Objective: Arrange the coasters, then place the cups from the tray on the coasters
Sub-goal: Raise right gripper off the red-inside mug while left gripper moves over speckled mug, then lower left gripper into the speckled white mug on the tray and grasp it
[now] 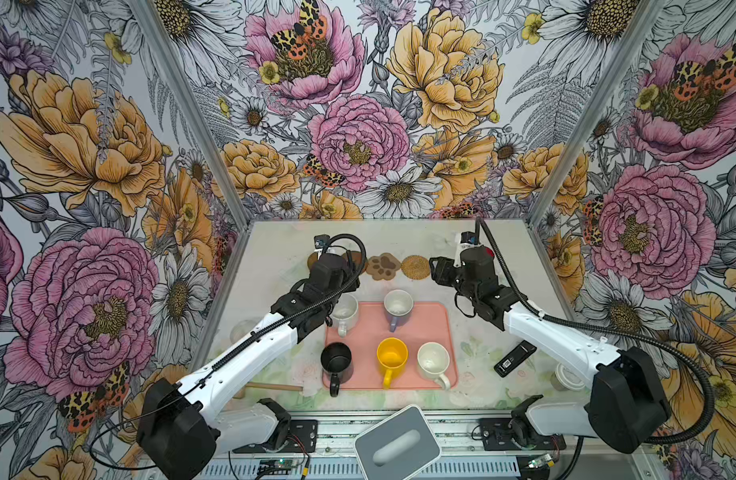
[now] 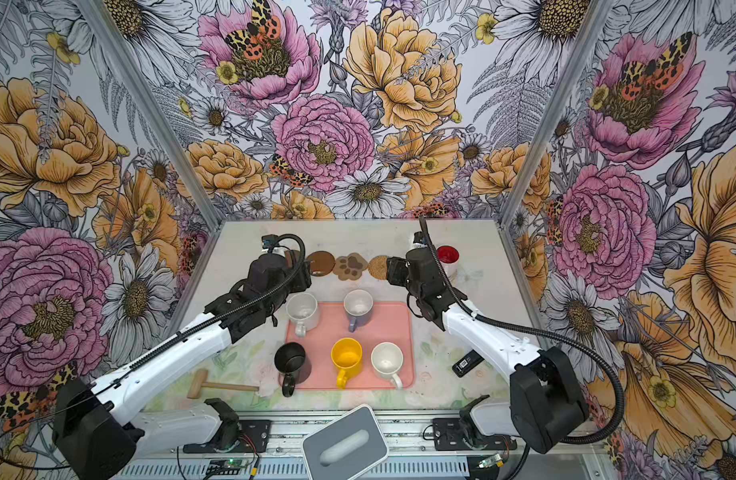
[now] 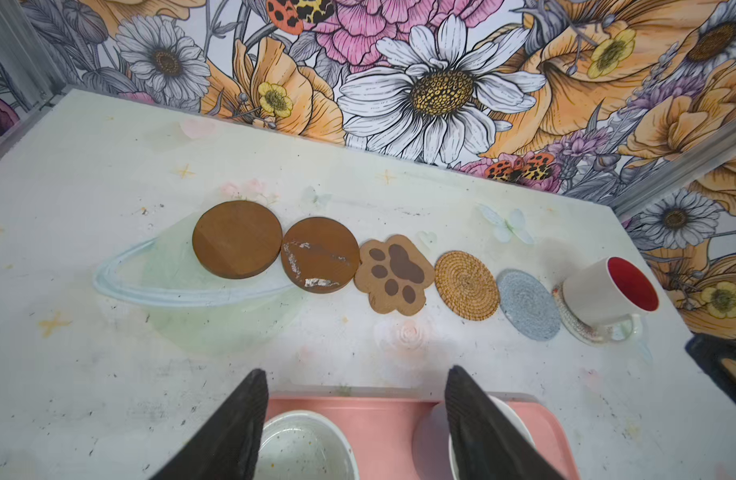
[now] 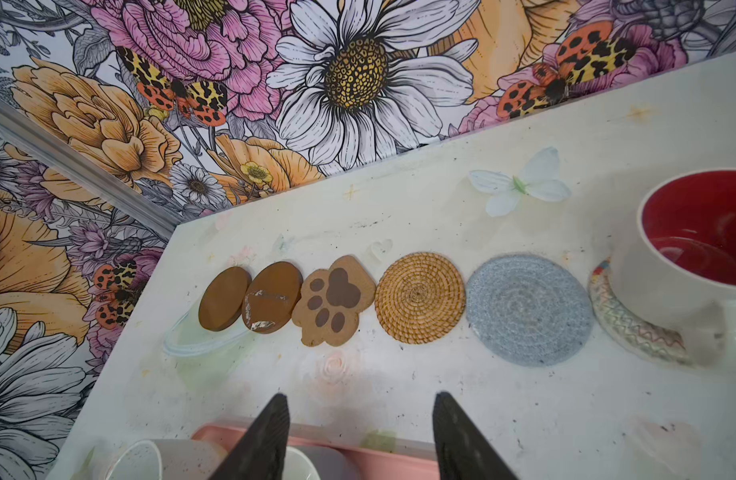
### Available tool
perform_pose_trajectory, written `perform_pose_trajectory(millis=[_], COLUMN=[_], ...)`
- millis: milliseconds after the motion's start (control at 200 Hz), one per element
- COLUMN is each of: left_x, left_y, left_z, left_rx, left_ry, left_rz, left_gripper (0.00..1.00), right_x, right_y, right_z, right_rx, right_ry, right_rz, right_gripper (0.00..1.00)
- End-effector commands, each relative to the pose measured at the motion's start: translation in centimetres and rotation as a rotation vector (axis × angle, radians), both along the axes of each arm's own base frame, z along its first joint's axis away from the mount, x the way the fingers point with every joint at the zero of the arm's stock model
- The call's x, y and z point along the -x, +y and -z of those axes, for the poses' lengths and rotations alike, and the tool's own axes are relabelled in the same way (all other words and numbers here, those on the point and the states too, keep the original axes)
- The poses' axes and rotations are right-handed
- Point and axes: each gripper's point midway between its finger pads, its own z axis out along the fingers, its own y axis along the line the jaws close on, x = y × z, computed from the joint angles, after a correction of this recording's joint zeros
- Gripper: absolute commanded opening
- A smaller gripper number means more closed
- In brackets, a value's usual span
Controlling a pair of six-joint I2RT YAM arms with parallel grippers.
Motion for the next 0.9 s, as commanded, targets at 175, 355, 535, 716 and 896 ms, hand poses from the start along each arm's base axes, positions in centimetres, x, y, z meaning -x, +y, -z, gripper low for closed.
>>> perform_pose_trajectory(millis=[175, 355, 535, 716, 896], left_x=[2.8, 5.5, 7.2, 8.8, 9.4], left_y=[0.7, 0.6, 1.9, 2.5, 2.1], left_z=[1.6, 3.4, 5.1, 6.5, 7.9], left_rx=[-0.114, -0.164, -0.212, -0.221, -0.21], left_ry=[0.143, 0.228, 0.329, 0.401, 0.444], left_rz=[0.028, 0.064, 0.035, 0.035, 0.042], left_gripper=[0.69, 0.69, 0.67, 0.66, 0.6], right_x=[0.7, 0.9, 0.7, 0.5, 0.2], right_y=[-0.8, -1.4, -1.4, -1.4, -1.5], right_z=[-3.0, -2.9, -2.5, -2.1, -1.8], right_rx=[-0.011, 0.004, 0.002, 0.005, -0.003], right_ry=[-0.091, -0.097, -0.086, -0.075, -0.07], right_rz=[0.014, 0.028, 0.019, 0.018, 0.023], right_gripper=[0.6, 0.62, 0.63, 0.63, 0.62])
